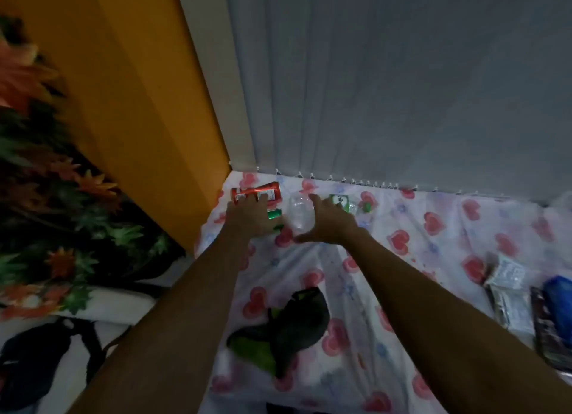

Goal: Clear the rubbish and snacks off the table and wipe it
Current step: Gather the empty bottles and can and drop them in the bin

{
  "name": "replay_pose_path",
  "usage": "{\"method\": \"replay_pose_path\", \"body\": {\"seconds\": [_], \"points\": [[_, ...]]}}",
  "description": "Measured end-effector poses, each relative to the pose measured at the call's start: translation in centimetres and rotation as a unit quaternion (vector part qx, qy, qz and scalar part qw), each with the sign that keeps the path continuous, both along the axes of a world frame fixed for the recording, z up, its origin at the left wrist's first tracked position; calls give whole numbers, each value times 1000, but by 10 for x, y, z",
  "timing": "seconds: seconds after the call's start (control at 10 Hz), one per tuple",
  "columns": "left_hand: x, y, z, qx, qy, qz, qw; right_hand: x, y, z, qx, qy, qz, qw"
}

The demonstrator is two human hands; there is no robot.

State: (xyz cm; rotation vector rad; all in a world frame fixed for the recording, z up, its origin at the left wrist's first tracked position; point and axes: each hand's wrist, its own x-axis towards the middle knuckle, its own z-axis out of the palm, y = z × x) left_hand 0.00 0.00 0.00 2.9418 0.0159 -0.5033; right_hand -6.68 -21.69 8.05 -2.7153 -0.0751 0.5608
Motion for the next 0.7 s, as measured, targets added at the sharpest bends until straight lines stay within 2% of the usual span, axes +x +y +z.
{"method": "replay_pose_path", "body": {"seconds": [0.1,0.2,0.3,0.4,0.5,0.7], "points": [[30,6,-73,5,-143,2,990,8,15,-15,3,-20,-14,1000],[-7,-20,-50,156,-20,6,987,13,19,-25,1,-56,-35,998],[-4,-19,14,12,52,16,998,16,16,-24,8,-66,-34,997],[-21,-24,20,134,-68,-153,977,11,10,-23,21,-77,-37,996],[-25,-30,22,100,-68,-151,981,2,0,-19,21,-84,-52,995],[-59,-60,43,155,-60,-197,966,-43,-30,4,19,-84,-69,994]]}}
